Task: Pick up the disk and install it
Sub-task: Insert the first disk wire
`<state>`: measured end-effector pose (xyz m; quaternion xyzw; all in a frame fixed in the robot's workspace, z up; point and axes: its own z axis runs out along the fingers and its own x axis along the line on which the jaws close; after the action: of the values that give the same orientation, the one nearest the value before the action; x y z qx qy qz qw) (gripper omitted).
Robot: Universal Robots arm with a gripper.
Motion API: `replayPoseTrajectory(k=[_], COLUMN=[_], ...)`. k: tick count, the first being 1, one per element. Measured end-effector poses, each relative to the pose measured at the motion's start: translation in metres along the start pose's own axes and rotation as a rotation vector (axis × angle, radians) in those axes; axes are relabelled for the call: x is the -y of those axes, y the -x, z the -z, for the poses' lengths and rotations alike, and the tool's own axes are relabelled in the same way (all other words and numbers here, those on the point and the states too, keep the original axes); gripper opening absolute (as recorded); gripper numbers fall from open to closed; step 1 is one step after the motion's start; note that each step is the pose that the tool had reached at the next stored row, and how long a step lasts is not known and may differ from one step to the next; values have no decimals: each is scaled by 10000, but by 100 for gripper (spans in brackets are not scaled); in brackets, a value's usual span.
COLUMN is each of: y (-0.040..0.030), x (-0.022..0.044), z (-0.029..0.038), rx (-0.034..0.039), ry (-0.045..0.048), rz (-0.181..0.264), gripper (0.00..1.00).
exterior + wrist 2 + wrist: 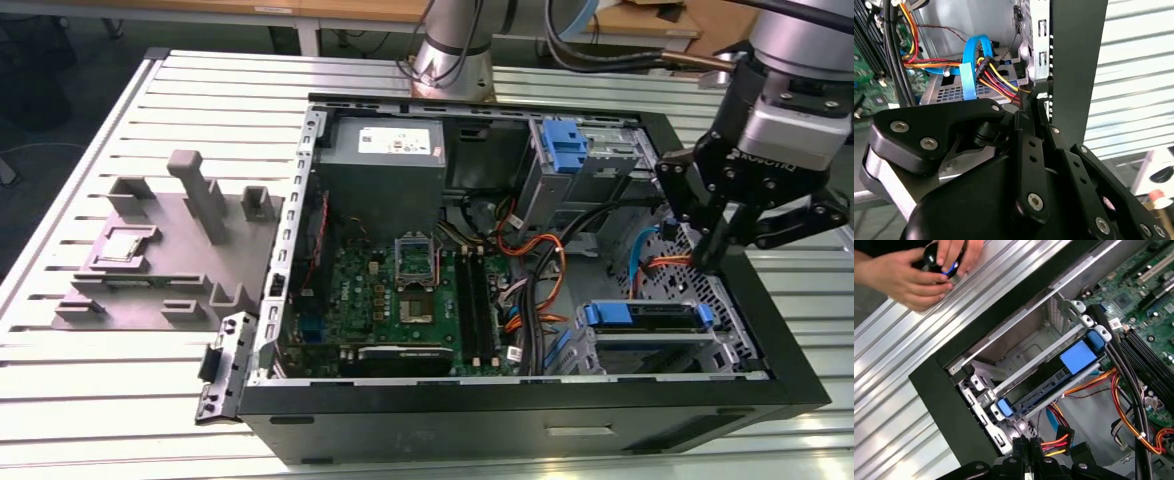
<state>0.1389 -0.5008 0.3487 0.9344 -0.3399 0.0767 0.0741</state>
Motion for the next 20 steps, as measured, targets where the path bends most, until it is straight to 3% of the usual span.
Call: replayPoseTrajectory(k=[20], y=[5], x=[2], z=[-22], rx=[300], ry=[673], rz=[-3399], gripper=[17])
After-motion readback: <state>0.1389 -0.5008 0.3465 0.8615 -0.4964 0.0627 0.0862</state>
